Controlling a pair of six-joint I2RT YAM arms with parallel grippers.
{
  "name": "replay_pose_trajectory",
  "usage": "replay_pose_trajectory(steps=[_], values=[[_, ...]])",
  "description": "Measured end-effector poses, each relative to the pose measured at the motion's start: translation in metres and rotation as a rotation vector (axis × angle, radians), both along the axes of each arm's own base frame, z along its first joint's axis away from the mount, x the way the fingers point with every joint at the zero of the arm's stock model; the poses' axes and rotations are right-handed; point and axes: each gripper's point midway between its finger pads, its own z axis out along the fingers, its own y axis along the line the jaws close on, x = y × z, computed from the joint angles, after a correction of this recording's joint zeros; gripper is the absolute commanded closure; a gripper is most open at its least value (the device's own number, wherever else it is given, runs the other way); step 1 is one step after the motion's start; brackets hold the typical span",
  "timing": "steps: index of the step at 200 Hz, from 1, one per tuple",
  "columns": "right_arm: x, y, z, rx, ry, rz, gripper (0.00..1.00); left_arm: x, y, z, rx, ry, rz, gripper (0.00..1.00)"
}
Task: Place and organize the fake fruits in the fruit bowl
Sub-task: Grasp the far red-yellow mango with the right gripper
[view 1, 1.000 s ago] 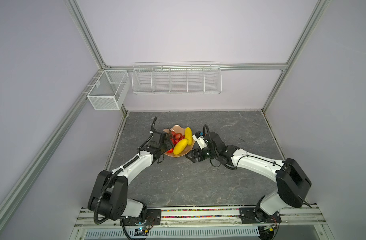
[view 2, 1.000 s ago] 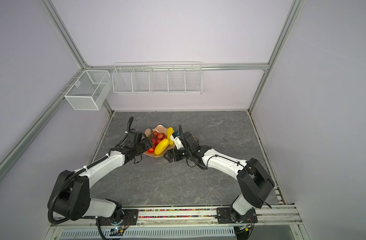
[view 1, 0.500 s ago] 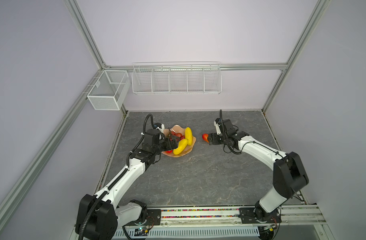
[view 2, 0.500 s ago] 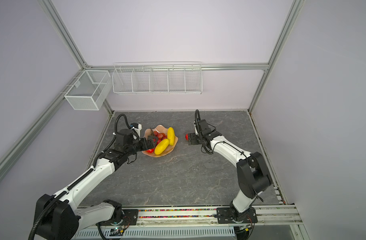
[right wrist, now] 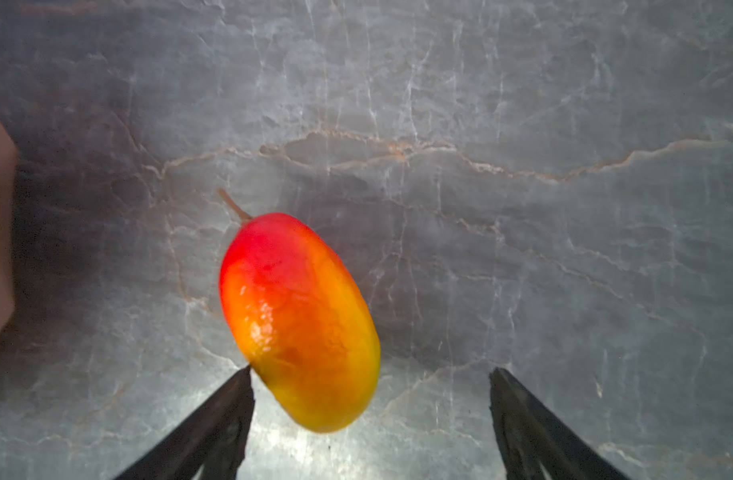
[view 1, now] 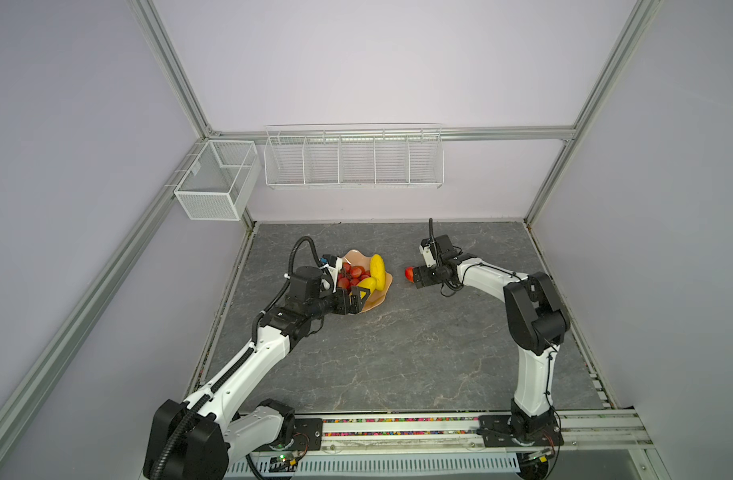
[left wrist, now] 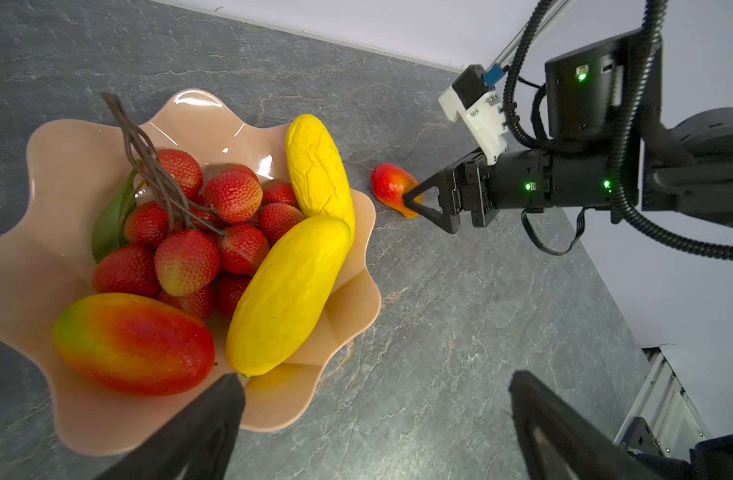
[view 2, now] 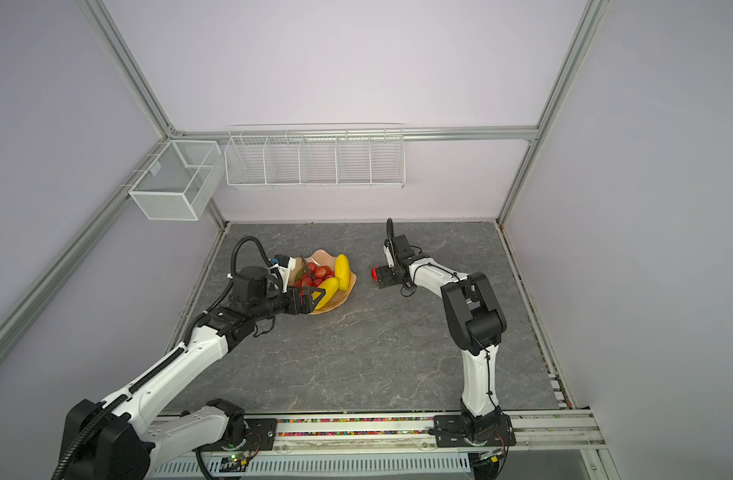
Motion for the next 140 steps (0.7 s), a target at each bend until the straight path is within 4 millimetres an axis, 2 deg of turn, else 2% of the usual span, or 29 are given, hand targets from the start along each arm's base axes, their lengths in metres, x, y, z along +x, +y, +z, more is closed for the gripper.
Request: replay_pose_trajectory(steps=[47,89,104,140], values=[[0.012,0.018,-0.001,0.052,-0.001,0.050,0.13,0.001,0.003,-0.005,0.012,0.002,0.016,0.01],[0.014,0.025,-0.012,0.066,0.026,0.075,0.37,0.002,0.005,-0.007,0.020,0.002,0.026,0.01],[0.013,0.025,-0.013,0.068,0.034,0.074,0.49,0.003,0.006,-0.008,0.024,-0.001,0.034,0.01],[0.013,0.026,-0.013,0.067,0.032,0.078,0.56,0.002,0.013,-0.017,0.039,-0.008,0.066,0.01]])
